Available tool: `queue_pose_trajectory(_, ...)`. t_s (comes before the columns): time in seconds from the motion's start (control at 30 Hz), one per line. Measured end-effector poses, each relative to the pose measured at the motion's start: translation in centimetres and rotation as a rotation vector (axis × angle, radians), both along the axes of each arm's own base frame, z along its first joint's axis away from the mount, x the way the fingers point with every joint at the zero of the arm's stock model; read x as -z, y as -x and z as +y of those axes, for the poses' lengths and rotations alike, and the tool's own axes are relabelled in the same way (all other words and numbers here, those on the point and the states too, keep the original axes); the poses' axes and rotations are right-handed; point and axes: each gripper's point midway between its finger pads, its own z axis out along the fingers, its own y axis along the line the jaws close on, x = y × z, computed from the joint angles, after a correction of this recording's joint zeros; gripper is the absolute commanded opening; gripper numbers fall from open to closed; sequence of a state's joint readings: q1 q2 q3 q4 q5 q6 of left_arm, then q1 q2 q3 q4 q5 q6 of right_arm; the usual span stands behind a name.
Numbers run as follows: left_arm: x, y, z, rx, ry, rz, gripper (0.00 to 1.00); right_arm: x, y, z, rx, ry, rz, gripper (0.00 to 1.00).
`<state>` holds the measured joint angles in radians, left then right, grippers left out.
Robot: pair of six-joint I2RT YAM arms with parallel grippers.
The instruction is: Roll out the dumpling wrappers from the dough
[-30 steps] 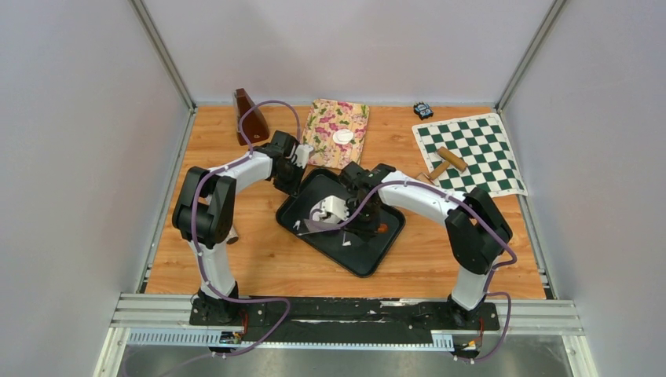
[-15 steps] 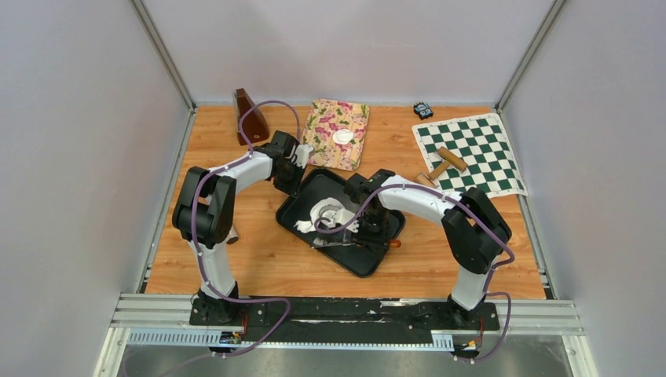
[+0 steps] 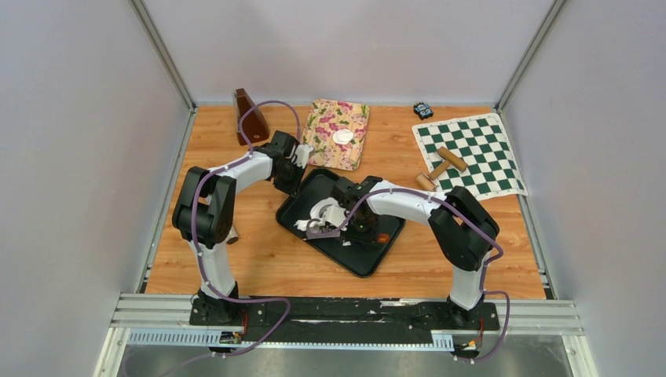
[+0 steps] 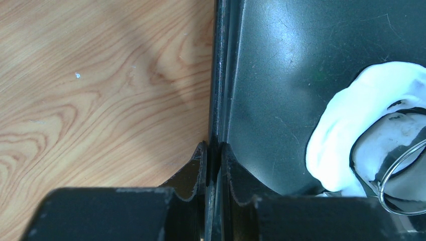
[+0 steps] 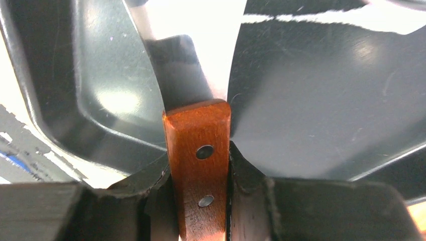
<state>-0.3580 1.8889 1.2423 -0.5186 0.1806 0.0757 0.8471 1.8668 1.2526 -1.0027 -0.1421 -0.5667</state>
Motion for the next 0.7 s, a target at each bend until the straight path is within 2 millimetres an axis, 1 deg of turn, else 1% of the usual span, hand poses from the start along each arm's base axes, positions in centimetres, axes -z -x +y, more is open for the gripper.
queue_pose_trajectory(0.13,0.0,0.0,0.0,0.000,0.000,0.000,0.00,-0.1,-0.7,0.8,-0.003,0.005,-0.065,0.00)
queue_pose_trajectory(0.27,0.0,0.0,0.0,0.000,0.000,0.000,0.00,-0.6,-1.6,1.7,0.006,0.004,-0.128,0.00)
queue_pose_trajectory(0.37,0.0,0.0,0.0,0.000,0.000,0.000,0.00,-1.0,-2.3,2.0,0.018,0.008,-0.169,0.00)
queue_pose_trajectory(0.7,0.0,0.0,0.0,0.000,0.000,0.000,0.00,-1.5,-3.6,1.7,0.032,0.042,-0.240,0.00)
